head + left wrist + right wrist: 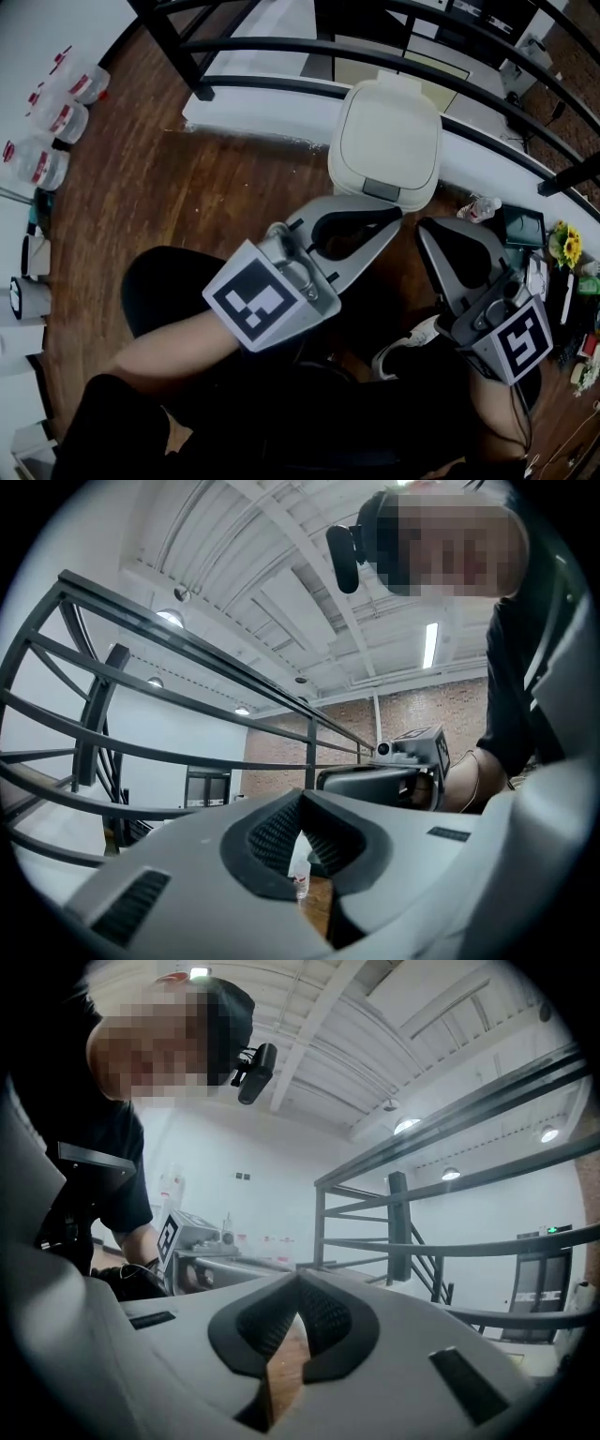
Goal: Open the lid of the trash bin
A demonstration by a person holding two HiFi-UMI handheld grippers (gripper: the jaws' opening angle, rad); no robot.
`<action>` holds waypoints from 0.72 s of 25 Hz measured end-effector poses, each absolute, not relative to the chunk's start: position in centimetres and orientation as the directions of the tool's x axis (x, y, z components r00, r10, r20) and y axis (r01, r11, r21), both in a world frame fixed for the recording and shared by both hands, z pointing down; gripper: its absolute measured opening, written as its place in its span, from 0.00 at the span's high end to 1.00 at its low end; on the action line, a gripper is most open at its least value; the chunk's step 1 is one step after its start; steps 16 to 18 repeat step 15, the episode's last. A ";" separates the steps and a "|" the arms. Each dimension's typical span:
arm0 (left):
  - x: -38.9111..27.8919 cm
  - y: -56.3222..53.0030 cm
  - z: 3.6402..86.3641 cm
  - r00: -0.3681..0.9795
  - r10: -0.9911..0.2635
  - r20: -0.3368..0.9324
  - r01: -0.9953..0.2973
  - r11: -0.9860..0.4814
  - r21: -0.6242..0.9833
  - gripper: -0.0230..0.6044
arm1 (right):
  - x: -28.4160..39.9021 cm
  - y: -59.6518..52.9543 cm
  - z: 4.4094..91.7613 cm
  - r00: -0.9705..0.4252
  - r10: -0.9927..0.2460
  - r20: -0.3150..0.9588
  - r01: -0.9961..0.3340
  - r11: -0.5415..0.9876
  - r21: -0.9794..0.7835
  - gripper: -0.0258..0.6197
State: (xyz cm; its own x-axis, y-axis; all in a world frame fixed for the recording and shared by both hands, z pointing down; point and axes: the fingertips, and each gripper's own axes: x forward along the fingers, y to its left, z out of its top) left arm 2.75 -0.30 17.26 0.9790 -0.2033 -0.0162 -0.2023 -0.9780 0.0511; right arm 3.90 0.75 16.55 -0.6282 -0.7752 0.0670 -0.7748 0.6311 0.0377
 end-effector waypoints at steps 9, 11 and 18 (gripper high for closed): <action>2.6 0.7 17.0 0.982 -0.186 -0.015 -0.185 -0.980 0.067 0.90 | 3.8 1.1 17.3 -0.621 -0.779 0.087 -0.779 0.626 0.035 0.93; 2.4 0.8 16.9 0.982 -0.190 -0.019 -0.188 -0.980 0.059 0.90 | 3.6 1.3 17.4 -0.621 -0.779 0.088 -0.780 0.625 0.035 0.93; 2.2 0.9 16.9 0.979 -0.203 -0.021 -0.202 -0.978 0.051 0.90 | 3.3 1.5 17.2 -0.625 -0.776 0.085 -0.777 0.629 0.034 0.93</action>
